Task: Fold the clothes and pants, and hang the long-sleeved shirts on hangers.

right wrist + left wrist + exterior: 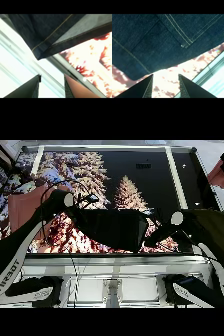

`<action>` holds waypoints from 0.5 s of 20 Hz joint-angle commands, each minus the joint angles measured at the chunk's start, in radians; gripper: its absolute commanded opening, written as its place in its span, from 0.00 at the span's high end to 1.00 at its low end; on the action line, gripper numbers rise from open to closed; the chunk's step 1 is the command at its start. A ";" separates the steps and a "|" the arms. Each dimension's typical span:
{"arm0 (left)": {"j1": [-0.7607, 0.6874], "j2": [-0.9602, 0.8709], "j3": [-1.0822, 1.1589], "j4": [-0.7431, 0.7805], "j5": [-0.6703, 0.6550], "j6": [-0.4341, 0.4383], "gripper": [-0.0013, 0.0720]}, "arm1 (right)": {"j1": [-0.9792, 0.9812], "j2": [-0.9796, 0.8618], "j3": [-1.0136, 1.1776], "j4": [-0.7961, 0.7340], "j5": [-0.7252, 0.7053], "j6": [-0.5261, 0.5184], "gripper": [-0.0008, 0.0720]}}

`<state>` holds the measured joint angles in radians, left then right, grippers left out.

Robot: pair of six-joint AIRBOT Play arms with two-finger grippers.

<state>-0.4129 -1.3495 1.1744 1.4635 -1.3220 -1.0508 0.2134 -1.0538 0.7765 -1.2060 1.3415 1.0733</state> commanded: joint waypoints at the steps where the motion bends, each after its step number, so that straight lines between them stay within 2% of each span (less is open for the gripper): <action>1: 0.016 0.077 0.000 -0.007 -0.007 0.003 0.45 | -0.037 0.085 0.028 0.006 -0.029 0.029 0.41; 2: 0.032 0.114 0.000 -0.014 0.000 -0.013 0.45 | -0.075 0.132 0.030 0.006 -0.051 0.047 0.22; 3: 0.051 0.150 0.000 -0.021 0.012 -0.041 0.45 | -0.119 0.176 0.030 0.005 -0.056 0.062 0.18; 7: 0.179 0.330 -0.002 -0.028 0.045 -0.235 0.45 | -0.392 0.312 0.012 0.014 -0.068 0.091 0.18; 9: 0.265 0.416 -0.028 -0.028 0.045 -0.256 0.45 | -0.529 0.331 -0.046 0.112 -0.113 0.076 0.18; 10: 0.308 0.457 -0.050 -0.028 0.043 -0.264 0.45 | -0.587 0.323 -0.091 0.208 -0.125 0.037 0.18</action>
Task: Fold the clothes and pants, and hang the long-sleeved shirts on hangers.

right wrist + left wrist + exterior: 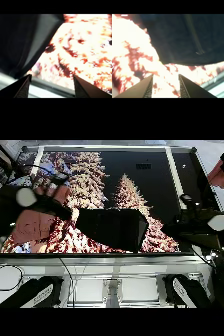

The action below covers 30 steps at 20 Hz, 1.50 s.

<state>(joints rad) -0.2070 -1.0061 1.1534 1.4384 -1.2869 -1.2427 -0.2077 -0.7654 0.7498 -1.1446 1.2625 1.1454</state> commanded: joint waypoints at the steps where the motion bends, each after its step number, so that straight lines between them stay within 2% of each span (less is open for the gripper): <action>1: 0.146 0.155 -0.060 -0.003 0.005 -0.080 0.45 | -0.206 0.019 -0.114 0.240 -0.051 -0.076 0.18; 4: 0.248 0.255 -0.159 -0.003 0.003 -0.078 0.45 | -0.240 -0.083 -0.241 0.447 -0.070 -0.189 0.18; 7: 0.303 0.308 -0.235 -0.003 0.003 -0.077 0.45 | -0.233 -0.244 -0.265 0.610 -0.065 -0.289 0.06; 9: 0.308 0.312 -0.256 -0.003 0.002 -0.077 0.45 | -0.205 -0.331 -0.263 0.665 -0.089 -0.327 0.05; 12: 0.308 0.312 -0.259 -0.003 0.003 -0.077 0.45 | -0.136 -0.418 -0.263 0.667 -0.175 -0.330 0.06; 13: 0.308 0.312 -0.259 -0.003 0.002 -0.077 0.34 | -0.109 -0.431 -0.263 0.665 -0.216 -0.329 0.05; 14: 0.308 0.312 -0.259 -0.003 0.002 -0.078 0.17 | -0.084 -0.440 -0.263 0.666 -0.251 -0.328 0.05; 15: 0.308 0.312 -0.259 -0.003 0.000 -0.077 0.10 | -0.059 -0.446 -0.263 0.666 -0.281 -0.328 0.05; 21: 0.308 0.312 -0.259 -0.003 -0.019 -0.078 0.10 | 0.028 -0.452 -0.263 0.660 -0.402 -0.309 0.06; 26: 0.308 0.312 -0.260 -0.003 -0.019 -0.078 0.10 | 0.037 -0.510 -0.262 0.663 -0.405 -0.309 0.06; 30: 0.308 0.312 -0.260 -0.003 -0.019 -0.078 0.10 | 0.119 -0.545 -0.221 0.671 -0.399 -0.310 0.06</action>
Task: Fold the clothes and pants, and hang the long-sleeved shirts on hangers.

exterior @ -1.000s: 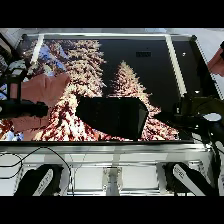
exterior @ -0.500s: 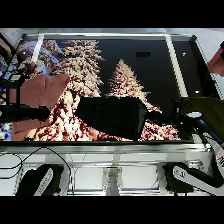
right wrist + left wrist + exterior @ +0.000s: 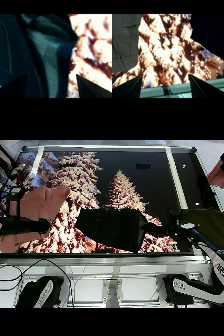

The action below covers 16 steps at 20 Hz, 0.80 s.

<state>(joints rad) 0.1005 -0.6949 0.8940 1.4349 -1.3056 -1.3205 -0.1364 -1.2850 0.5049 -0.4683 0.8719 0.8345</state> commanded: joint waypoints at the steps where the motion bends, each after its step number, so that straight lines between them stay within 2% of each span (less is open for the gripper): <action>1: 0.001 0.001 0.000 0.000 0.000 0.000 0.10 | 0.077 -0.036 0.045 -0.004 -0.009 0.002 0.06; 5: 0.001 0.001 -0.001 0.000 0.000 0.000 0.10 | 0.182 -0.087 0.121 -0.003 -0.030 0.041 0.10; 8: 0.001 0.001 -0.001 0.000 0.000 0.000 0.10 | 0.251 -0.138 0.161 0.002 -0.029 0.055 0.22; 10: 0.001 0.001 -0.001 0.000 0.000 0.000 0.10 | 0.295 -0.172 0.181 0.002 -0.032 0.072 0.40; 13: 0.001 0.001 -0.001 0.000 0.000 0.000 0.10 | 0.338 -0.195 0.211 0.036 -0.043 0.074 0.89; 14: 0.001 0.001 -0.001 0.000 0.000 0.000 0.10 | 0.341 -0.194 0.232 0.053 -0.039 0.077 0.97; 16: 0.001 0.001 -0.002 0.000 0.000 0.000 0.10 | 0.336 -0.192 0.311 0.056 0.016 0.101 0.97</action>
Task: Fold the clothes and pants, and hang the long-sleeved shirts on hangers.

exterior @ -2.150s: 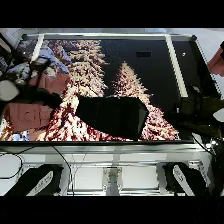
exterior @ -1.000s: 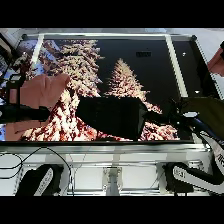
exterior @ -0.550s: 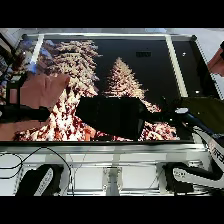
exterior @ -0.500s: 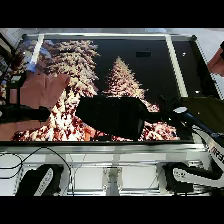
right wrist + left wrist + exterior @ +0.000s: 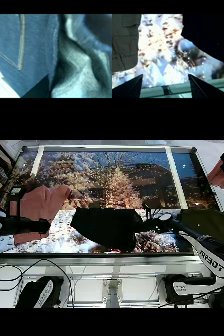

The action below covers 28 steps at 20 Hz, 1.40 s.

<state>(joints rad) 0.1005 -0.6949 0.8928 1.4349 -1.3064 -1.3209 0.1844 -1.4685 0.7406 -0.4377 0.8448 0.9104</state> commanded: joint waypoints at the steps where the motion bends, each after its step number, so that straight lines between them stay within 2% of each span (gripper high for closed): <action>1: 0.001 0.001 0.000 0.000 0.000 0.000 0.10 | 0.011 -0.005 0.132 0.018 0.092 0.045 0.97; 4: 0.001 0.001 0.000 0.000 0.000 0.000 0.10 | -0.035 0.025 0.362 -0.070 0.246 0.163 0.97; 7: 0.001 0.001 0.000 0.000 0.000 0.000 0.10 | -0.177 0.058 0.611 -0.191 0.430 0.270 0.97; 12: 0.001 0.001 0.000 0.000 0.001 0.000 0.10 | -0.567 0.072 0.937 -0.293 0.801 0.325 0.97; 14: 0.001 0.001 0.000 0.000 0.002 0.000 0.10 | -0.739 0.079 0.983 -0.321 0.780 0.388 0.97; 17: 0.001 0.001 0.000 0.000 0.003 0.000 0.10 | -0.955 0.079 1.006 -0.336 0.797 0.387 0.97; 19: 0.001 0.001 0.000 0.000 0.011 0.000 0.10 | -1.056 0.077 1.006 -0.425 0.797 0.386 0.97; 23: 0.001 0.001 0.000 0.000 0.047 0.000 0.10 | -1.160 0.056 1.001 -0.592 0.791 0.386 0.97; 28: 0.001 0.001 0.000 0.000 0.122 0.000 0.10 | -1.162 -0.034 1.001 -0.840 0.797 0.389 0.97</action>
<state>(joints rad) 0.1005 -0.6949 0.8928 1.4349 -1.2289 -1.3209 -0.9585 -1.4582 1.7397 -1.1130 1.6379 1.2945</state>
